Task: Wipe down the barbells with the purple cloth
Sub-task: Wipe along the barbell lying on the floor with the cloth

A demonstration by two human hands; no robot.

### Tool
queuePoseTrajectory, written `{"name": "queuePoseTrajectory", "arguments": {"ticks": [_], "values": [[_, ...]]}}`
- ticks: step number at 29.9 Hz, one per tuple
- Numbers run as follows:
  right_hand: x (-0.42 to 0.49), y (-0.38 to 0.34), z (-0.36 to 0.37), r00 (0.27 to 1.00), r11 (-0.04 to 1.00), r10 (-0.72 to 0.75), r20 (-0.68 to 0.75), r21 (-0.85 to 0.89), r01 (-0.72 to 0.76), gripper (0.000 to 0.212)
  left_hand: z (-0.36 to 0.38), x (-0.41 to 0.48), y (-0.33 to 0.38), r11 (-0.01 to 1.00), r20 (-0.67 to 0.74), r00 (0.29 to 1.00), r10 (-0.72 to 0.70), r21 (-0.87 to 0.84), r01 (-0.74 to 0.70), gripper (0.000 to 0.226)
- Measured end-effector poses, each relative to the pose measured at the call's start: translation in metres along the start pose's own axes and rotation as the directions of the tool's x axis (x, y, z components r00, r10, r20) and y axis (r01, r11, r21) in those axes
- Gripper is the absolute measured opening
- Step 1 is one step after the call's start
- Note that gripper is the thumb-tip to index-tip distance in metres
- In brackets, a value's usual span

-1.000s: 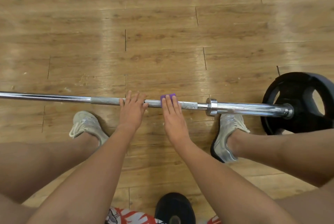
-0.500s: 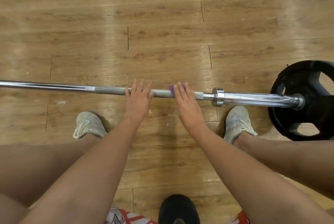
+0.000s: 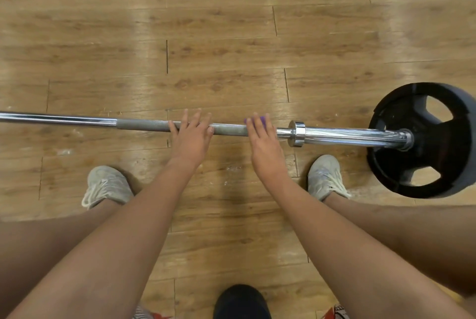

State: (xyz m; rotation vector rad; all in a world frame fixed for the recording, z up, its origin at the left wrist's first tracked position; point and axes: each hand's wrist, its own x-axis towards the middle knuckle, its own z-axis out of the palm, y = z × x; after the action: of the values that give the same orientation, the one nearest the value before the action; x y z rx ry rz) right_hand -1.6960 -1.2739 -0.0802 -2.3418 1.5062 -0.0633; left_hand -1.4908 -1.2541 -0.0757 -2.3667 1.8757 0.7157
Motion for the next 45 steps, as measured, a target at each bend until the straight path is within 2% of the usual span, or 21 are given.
{"name": "queuePoseTrajectory", "arguments": {"ticks": [4, 8, 11, 14, 17, 22, 29, 34, 38, 45], "values": [[-0.001, -0.004, 0.000, 0.997, 0.996, 0.075, 0.019, 0.046, -0.075, 0.076, 0.004, 0.002, 0.023, 0.997, 0.007, 0.997, 0.074, -0.014, -0.074, 0.047], [-0.001, -0.022, 0.004, 0.997, 0.997, -0.011, 0.071, 0.071, 0.006, 0.083, 0.009, 0.005, 0.024, 0.998, -0.001, 0.998, 0.058, -0.012, -0.058, 0.046], [-0.001, -0.002, -0.002, 0.995, 0.999, -0.038, 0.092, 0.023, 0.036, 0.082, 0.015, 0.004, 0.026, 0.998, -0.030, 0.998, 0.052, -0.016, -0.052, 0.045], [0.002, 0.012, -0.002, 0.998, 0.999, 0.042, 0.036, 0.027, -0.043, 0.079, 0.015, 0.004, 0.026, 0.998, -0.023, 0.998, 0.052, -0.035, -0.052, 0.046], [0.002, -0.009, 0.000, 0.991, 0.993, 0.113, 0.065, 0.037, -0.116, 0.080, 0.014, 0.007, 0.025, 0.997, -0.018, 0.999, 0.051, -0.050, -0.052, 0.046], [0.007, -0.009, -0.007, 0.989, 0.997, -0.075, 0.124, 0.022, 0.073, 0.079, 0.012, 0.011, 0.023, 0.997, 0.008, 0.998, 0.061, -0.053, -0.060, 0.044], [0.001, -0.001, 0.000, 0.998, 0.999, 0.037, 0.054, 0.013, -0.038, 0.083, 0.008, 0.014, 0.024, 0.995, 0.026, 0.997, 0.068, -0.072, -0.066, 0.043], [0.001, -0.011, -0.001, 0.991, 0.995, -0.088, 0.098, -0.047, 0.093, 0.086, 0.004, 0.018, 0.024, 0.997, 0.038, 0.997, 0.061, -0.053, -0.059, 0.042], [0.007, 0.001, -0.007, 0.987, 0.986, -0.121, 0.107, -0.103, 0.133, 0.085, 0.002, 0.025, 0.025, 0.997, 0.045, 0.997, 0.056, -0.057, -0.053, 0.044], [0.014, -0.004, -0.005, 0.998, 0.996, 0.037, 0.051, -0.081, -0.033, 0.082, -0.001, 0.035, 0.025, 0.997, 0.049, 0.997, 0.053, -0.066, -0.050, 0.045]]}}
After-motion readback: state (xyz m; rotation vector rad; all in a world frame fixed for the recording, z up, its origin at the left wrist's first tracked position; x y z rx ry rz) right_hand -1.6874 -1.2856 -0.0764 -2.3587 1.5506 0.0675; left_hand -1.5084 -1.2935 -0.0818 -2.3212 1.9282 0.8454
